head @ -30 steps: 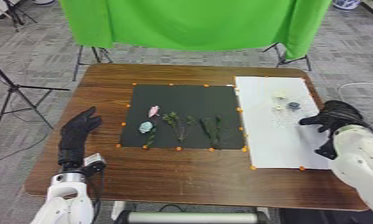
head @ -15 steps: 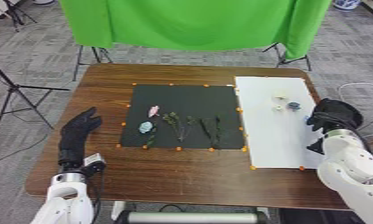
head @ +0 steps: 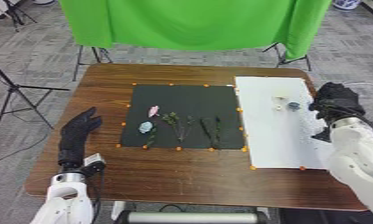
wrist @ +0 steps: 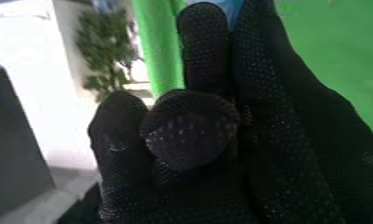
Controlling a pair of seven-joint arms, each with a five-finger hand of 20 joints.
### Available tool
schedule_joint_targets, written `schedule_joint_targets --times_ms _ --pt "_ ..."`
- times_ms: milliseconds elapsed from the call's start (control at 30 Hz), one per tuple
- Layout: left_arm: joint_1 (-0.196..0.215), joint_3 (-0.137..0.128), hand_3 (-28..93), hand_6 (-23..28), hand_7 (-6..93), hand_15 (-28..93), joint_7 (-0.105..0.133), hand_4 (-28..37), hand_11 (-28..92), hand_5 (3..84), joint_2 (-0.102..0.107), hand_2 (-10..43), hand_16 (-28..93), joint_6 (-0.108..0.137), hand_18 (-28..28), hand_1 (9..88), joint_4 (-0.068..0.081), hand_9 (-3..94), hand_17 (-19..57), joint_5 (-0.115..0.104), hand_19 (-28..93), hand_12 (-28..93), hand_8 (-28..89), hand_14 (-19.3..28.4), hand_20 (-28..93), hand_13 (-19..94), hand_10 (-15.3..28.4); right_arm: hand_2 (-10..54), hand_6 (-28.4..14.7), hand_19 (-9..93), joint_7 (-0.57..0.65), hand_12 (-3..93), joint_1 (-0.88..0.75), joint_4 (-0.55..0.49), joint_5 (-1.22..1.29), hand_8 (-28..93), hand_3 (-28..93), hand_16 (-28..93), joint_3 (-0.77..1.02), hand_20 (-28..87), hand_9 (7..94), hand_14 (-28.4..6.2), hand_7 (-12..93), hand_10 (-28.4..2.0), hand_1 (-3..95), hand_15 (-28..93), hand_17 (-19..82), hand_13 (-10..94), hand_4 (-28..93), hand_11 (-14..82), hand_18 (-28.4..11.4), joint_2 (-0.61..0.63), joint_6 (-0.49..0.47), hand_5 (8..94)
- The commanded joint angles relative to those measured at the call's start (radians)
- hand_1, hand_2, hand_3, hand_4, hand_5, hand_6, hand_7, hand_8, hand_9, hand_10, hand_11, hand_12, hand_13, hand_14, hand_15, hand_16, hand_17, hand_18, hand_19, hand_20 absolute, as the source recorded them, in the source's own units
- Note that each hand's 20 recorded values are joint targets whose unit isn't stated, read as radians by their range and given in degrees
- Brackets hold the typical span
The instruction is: Arrange flowers
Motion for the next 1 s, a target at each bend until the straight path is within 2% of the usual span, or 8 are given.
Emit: schedule_joint_targets --times_ms 33,133,233,400,500,700,800,1000 --pt "0.018 -0.002 71 0.4 16.3 22 -0.008 -28.3 21 48.8 0.005 -9.5 -3 -0.003 11.9 24.1 -0.001 51.6 4.3 -0.006 7 10 -10 16.7 15 40 13.3 -9.5 -0.7 93 -0.096 36.3 0.14 -0.104 0.031 7 65 29 -0.032 55 93.3 -0.9 26 -9.3 60.0 60 66 94 -21 8.8 -12.5 0.072 0.02 79.9" --pt "0.018 -0.007 71 0.4 16.3 22 -0.008 -28.3 21 48.8 0.011 -9.5 -3 -0.004 11.9 24.0 -0.001 51.6 4.3 -0.006 7 10 -10 16.7 15 40 13.3 -9.5 -0.3 93 -0.162 36.5 0.305 -0.124 0.078 7 65 29 -0.177 55 93.2 -0.9 26 -9.2 60.0 60 66 94 -21 8.6 -12.4 0.081 -0.003 79.9" --pt "0.023 -0.01 71 0.4 16.2 22 -0.011 -28.3 21 48.8 0.018 -9.5 -3 -0.002 11.9 23.8 -0.005 51.6 4.3 -0.004 7 10 -10 16.9 15 40 13.3 -9.5 -0.1 93 -0.234 36.6 0.556 -0.114 0.145 7 65 30 -0.41 55 93.0 -0.8 26 -8.9 60.0 60 66 94 -21 8.1 -12.4 0.059 -0.028 79.9" --pt "0.018 -0.008 71 0.4 16.2 22 -0.009 -28.3 21 48.8 0.024 -9.5 -3 -0.006 11.9 23.2 -0.002 51.6 4.3 -0.006 7 10 -10 16.9 14 40 13.4 -9.5 0.2 93 -0.315 36.9 0.924 -0.069 0.271 7 65 30 -0.786 56 92.7 -0.8 26 -8.8 59.9 60 66 94 -21 7.6 -12.2 -0.051 -0.057 79.8" --pt "0.01 -0.001 71 0.4 16.2 22 -0.01 -28.3 21 48.8 0.025 -9.5 -3 -0.012 11.9 22.7 0.001 51.6 4.3 -0.004 7 10 -10 16.9 14 40 13.3 -9.5 0.5 93 -0.38 36.7 1.046 -0.046 0.289 6 64 30 -0.945 56 92.8 -0.7 27 -8.8 59.9 60 66 93 -21 7.4 -12.2 -0.126 -0.085 79.4" --pt "-0.008 0.015 71 0.4 16.0 22 -0.008 -28.3 21 48.8 0.023 -9.5 -3 -0.012 11.9 22.2 0.008 51.6 4.3 -0.005 7 10 -9 16.9 14 40 13.4 -9.5 0.6 93 -0.452 37.0 1.106 0.007 0.312 6 64 30 -1.079 56 92.4 -0.7 27 -8.5 60.1 60 66 93 -21 7.2 -12.1 -0.268 -0.111 78.9" --pt "-0.003 0.013 71 0.4 16.0 22 -0.008 -28.3 21 48.8 0.021 -9.5 -3 -0.011 11.9 22.2 0.007 51.7 4.3 -0.007 7 10 -10 16.9 14 40 13.4 -9.5 0.9 93 -0.475 37.0 1.107 0.048 0.307 6 63 30 -1.107 56 92.3 -0.7 28 -8.5 60.2 60 66 93 -21 7.2 -12.1 -0.329 -0.123 78.8" --pt "-0.019 0.017 71 0.3 16.0 22 -0.016 -28.3 21 48.6 0.022 -9.5 -3 -0.025 11.9 22.1 0.018 51.5 4.3 -0.004 7 10 -9 16.9 14 40 13.4 -9.5 1.5 93 -0.483 36.7 1.09 0.141 0.303 5 64 30 -1.117 56 92.4 -0.7 28 -8.3 59.8 60 66 93 -22 7.0 -12.1 -0.423 -0.164 79.2"
